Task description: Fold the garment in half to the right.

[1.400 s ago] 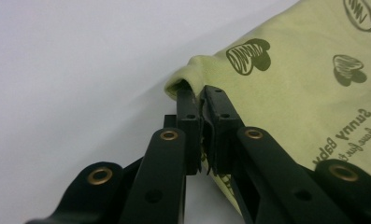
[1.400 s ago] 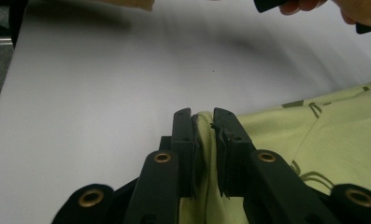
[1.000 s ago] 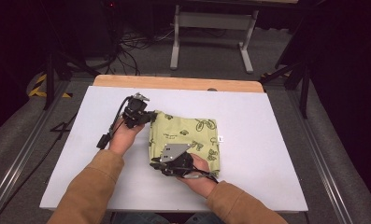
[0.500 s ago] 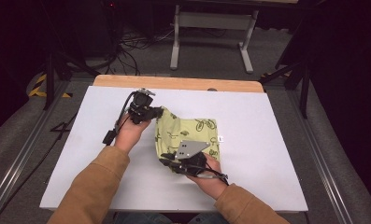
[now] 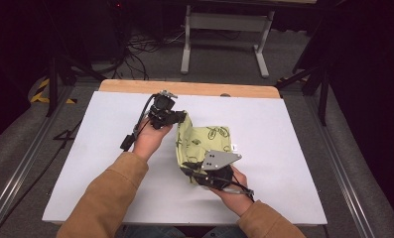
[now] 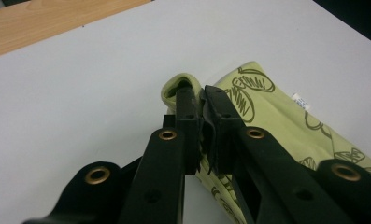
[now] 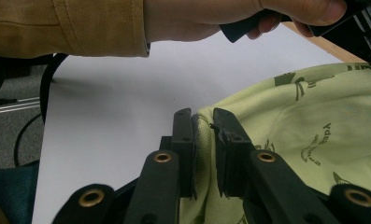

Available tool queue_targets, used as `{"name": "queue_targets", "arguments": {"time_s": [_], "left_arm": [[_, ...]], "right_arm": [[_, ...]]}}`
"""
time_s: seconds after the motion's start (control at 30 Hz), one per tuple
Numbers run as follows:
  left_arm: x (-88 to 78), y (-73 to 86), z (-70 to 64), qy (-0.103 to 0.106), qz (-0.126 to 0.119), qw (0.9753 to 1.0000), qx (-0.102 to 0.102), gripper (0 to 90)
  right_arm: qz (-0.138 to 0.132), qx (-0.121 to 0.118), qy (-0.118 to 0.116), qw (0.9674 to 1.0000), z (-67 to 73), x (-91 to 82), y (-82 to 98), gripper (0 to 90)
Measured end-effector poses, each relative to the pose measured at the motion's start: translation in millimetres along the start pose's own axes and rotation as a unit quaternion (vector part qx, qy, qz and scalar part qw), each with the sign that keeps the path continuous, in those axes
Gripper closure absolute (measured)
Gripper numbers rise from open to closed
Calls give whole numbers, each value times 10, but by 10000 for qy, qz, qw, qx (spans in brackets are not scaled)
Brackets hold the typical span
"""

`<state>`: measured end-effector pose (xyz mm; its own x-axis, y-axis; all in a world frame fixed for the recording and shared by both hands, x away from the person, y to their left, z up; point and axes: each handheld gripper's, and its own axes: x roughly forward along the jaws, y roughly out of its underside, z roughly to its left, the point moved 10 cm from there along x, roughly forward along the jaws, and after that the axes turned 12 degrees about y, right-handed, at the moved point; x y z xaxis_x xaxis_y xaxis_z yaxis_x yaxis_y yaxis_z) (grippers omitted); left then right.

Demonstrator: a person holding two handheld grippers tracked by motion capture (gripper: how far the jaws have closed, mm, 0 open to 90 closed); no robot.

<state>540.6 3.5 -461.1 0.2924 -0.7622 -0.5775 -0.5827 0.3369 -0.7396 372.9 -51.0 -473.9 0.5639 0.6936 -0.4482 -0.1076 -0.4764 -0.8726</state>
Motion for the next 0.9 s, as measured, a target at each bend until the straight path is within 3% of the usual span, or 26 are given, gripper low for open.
{"name": "queue_targets", "arguments": {"time_s": [0.33, 0.9], "left_arm": [[197, -132, -175, 42, 21, 9999, 120, 846], [568, -216, -352, 189, 254, 9992, 246, 844]], "right_arm": [[-51, 164, 105, 9998, -114, -192, 69, 794], [20, 509, 380, 9980, -317, -471, 313, 794]]}}
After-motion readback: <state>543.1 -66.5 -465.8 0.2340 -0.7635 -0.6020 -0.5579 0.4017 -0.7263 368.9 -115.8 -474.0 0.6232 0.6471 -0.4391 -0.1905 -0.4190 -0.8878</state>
